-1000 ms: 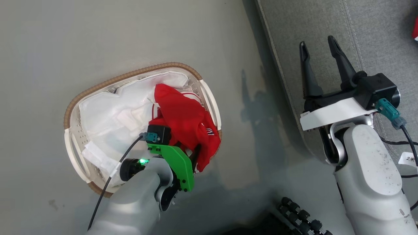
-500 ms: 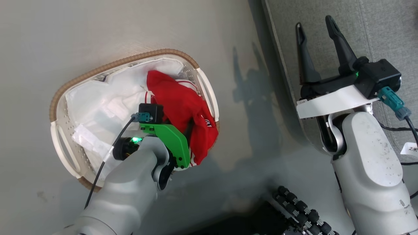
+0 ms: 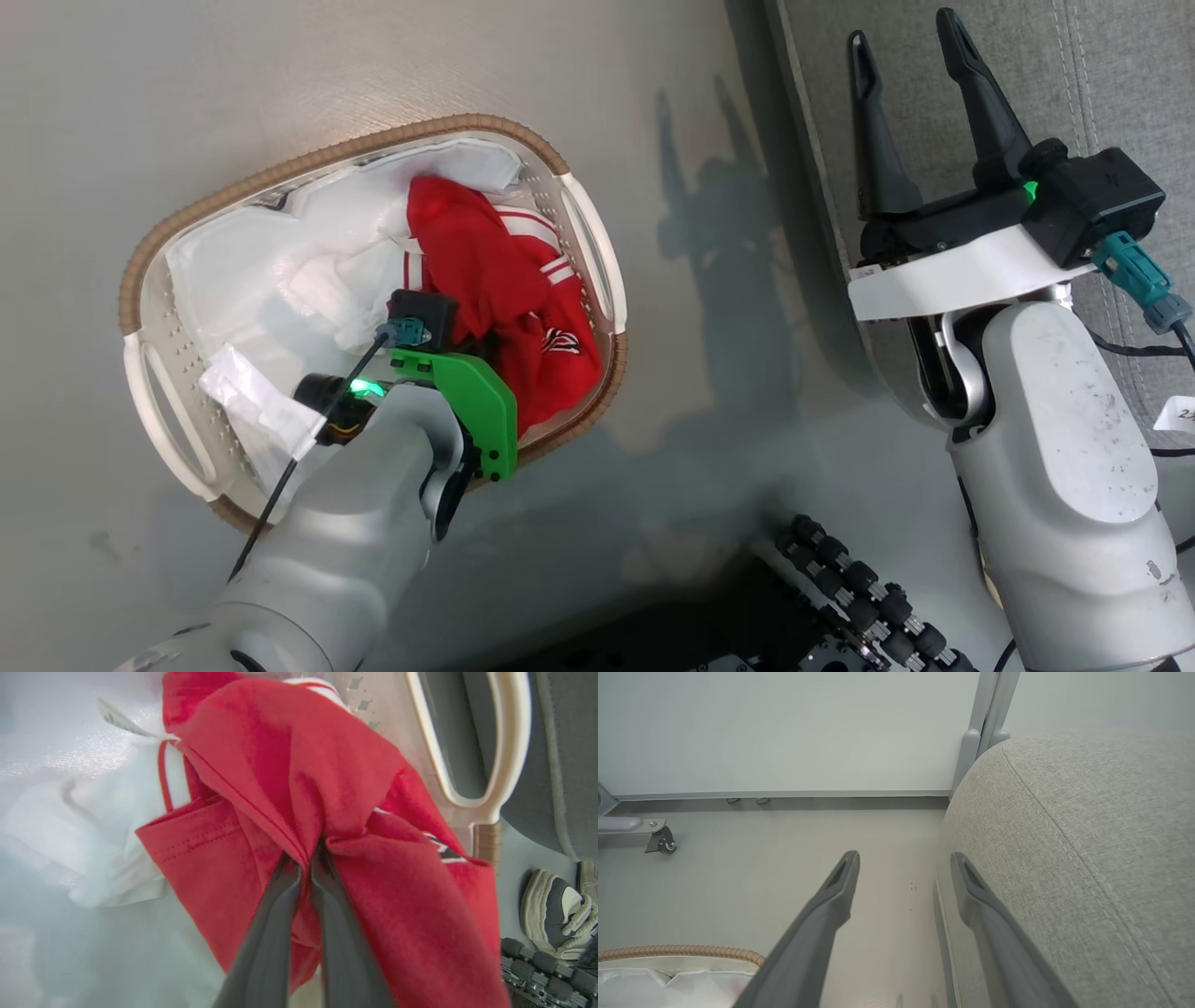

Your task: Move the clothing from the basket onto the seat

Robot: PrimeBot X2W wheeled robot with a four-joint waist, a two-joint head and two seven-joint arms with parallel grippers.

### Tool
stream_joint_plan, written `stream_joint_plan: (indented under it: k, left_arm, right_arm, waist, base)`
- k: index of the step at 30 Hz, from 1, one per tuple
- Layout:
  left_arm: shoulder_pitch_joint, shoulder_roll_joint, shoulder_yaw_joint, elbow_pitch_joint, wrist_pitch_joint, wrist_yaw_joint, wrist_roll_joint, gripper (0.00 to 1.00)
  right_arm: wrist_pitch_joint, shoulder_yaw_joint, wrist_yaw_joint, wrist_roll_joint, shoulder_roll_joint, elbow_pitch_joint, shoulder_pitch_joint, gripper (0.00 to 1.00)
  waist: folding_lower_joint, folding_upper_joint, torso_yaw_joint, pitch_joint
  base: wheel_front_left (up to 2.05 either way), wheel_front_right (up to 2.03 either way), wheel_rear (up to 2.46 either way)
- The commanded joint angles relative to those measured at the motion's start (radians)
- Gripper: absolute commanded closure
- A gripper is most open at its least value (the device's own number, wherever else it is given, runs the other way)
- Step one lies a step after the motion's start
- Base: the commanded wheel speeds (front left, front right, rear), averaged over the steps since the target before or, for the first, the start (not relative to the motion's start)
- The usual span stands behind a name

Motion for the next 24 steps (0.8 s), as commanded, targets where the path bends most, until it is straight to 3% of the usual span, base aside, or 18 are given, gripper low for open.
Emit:
stream_joint_plan:
  k: [1, 12, 16, 24]
  left_arm:
    - [-0.013, 0.006, -0.005, 0.010, -0.012, 0.006, 0.011, 1.00]
    - [0.049, 0.006, -0.002, -0.002, -0.079, 0.005, 0.022, 1.00]
    - [0.074, 0.006, 0.069, -0.059, -0.078, 0.018, 0.062, 1.00]
    - [0.201, 0.025, 0.278, -0.222, -0.077, 0.020, 0.256, 1.00]
  right_arm:
    - [-0.002, -0.001, -0.001, 0.005, -0.003, 0.002, -0.007, 0.00]
    - [-0.002, 0.003, -0.001, -0.014, -0.004, 0.047, 0.046, 0.00]
    - [-0.002, -0.002, -0.001, -0.025, -0.004, 0.063, 0.085, 0.00]
    - [-0.002, -0.013, -0.001, -0.048, -0.004, 0.096, 0.172, 0.00]
  waist:
    - [-0.0001, -0.0001, 0.008, -0.012]
    - [-0.0001, -0.0001, 0.053, -0.161]
    - [-0.0001, -0.0001, 0.085, -0.237]
    - [-0.0001, -0.0001, 0.156, -0.378]
  base:
    - [0.00, 0.00, 0.00]
    - [0.00, 0.00, 0.00]
    - [0.00, 0.00, 0.00]
    - [0.00, 0.00, 0.00]
